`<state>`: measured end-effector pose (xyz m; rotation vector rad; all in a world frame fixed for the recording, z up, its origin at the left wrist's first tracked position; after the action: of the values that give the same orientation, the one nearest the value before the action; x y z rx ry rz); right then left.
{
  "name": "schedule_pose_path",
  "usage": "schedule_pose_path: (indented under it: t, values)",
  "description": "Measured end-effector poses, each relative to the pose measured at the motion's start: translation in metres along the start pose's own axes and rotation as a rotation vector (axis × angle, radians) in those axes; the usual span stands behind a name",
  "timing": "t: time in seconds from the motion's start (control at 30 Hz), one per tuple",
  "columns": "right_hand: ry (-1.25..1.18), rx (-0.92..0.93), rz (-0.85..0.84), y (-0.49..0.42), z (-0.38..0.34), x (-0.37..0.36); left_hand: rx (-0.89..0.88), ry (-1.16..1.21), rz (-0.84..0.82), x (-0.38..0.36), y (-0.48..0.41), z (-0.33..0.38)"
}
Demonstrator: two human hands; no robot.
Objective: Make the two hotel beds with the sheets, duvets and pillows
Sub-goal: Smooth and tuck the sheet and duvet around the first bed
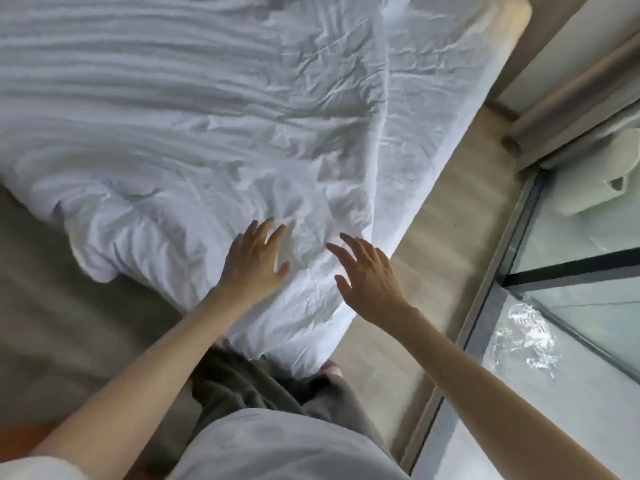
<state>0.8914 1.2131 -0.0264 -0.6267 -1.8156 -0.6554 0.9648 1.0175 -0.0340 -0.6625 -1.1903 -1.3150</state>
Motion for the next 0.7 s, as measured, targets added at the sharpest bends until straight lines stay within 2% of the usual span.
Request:
schedule_pose_path:
  t: [0.23,0.43,0.57,0.7]
  values:
    - [0.089,0.203,-0.323,0.008,0.014,-0.047,0.38,0.112,-0.067,-0.066,0.077,-0.013]
    - [0.249,0.321,-0.524,0.005,0.019,-0.109,0.509,0.207,-0.092,-0.13,0.109,-0.014]
    - [0.335,0.383,-0.531,-0.004,0.034,-0.158,0.535,0.242,-0.102,-0.178,0.102,-0.014]
    - [0.436,0.476,-0.455,-0.023,0.052,-0.201,0.539,0.256,-0.09,-0.231,0.082,-0.014]
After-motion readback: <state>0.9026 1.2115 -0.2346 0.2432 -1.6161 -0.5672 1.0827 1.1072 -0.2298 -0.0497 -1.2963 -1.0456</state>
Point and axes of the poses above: each hand's wrist, its own y-axis away from the middle knuckle, its own x-axis out of the back of the hand, z = x × y, the point moved 2 cm from there along -y, towards the middle knuckle
